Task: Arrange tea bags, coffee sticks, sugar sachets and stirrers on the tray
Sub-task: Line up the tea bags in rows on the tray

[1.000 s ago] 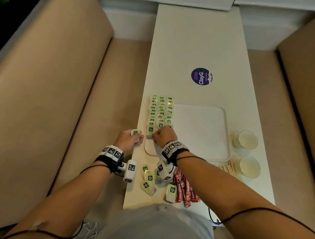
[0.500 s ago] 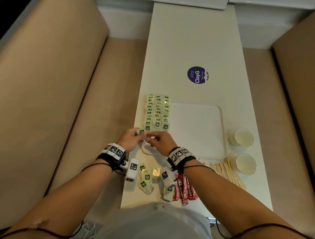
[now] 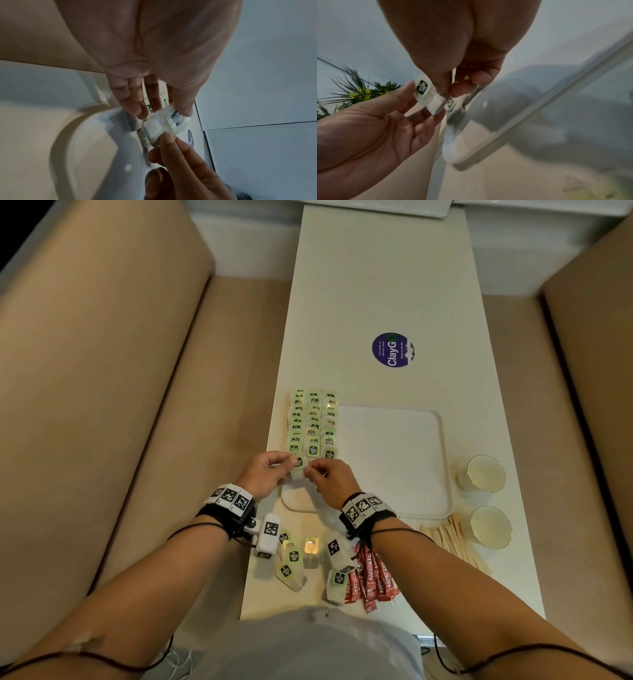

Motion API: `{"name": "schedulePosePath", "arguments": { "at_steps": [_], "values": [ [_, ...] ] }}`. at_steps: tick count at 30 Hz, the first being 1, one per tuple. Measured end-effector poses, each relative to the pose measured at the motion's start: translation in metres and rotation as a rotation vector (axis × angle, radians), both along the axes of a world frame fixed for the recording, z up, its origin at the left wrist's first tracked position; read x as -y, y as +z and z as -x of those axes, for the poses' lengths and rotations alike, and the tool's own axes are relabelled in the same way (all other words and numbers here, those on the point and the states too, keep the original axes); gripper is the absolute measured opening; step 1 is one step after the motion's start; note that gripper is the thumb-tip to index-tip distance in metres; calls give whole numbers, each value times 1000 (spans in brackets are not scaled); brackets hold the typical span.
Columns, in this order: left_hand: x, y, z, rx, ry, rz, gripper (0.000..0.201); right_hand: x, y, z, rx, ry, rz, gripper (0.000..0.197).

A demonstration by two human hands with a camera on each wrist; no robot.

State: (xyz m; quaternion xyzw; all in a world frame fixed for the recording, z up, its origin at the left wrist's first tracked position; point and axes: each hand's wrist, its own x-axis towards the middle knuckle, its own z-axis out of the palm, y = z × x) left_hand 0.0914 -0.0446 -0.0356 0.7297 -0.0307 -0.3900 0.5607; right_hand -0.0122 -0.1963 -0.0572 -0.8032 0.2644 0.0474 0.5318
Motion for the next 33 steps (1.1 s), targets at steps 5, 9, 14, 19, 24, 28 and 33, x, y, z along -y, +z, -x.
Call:
{"name": "schedulePosePath", "arguments": {
  "at_steps": [5, 9, 14, 19, 24, 28, 33],
  "values": [
    [-6, -14, -6, 157, -21, -141, 16, 8, 0, 0, -109, -79, 99, 24],
    [-4, -17, -6, 298, -137, -254, 29, 7, 1, 0, -207, -69, 145, 33],
    [-1, -25, -8, 460, -303, -362, 34, 4, 5, -6, -255, -78, 199, 35],
    [3, -27, -9, 526, -324, -387, 34, 5, 7, -11, -287, -89, 222, 35],
    [0, -23, -6, 547, -337, -379, 26, 10, 8, -8, -277, -53, 276, 40],
    [-8, -18, -1, 486, -428, -303, 23, 15, 15, 6, -229, 77, 246, 40],
    [-18, -11, 18, 451, -623, -277, 23, 23, 28, 36, -237, 360, 252, 33]
  ]
}}
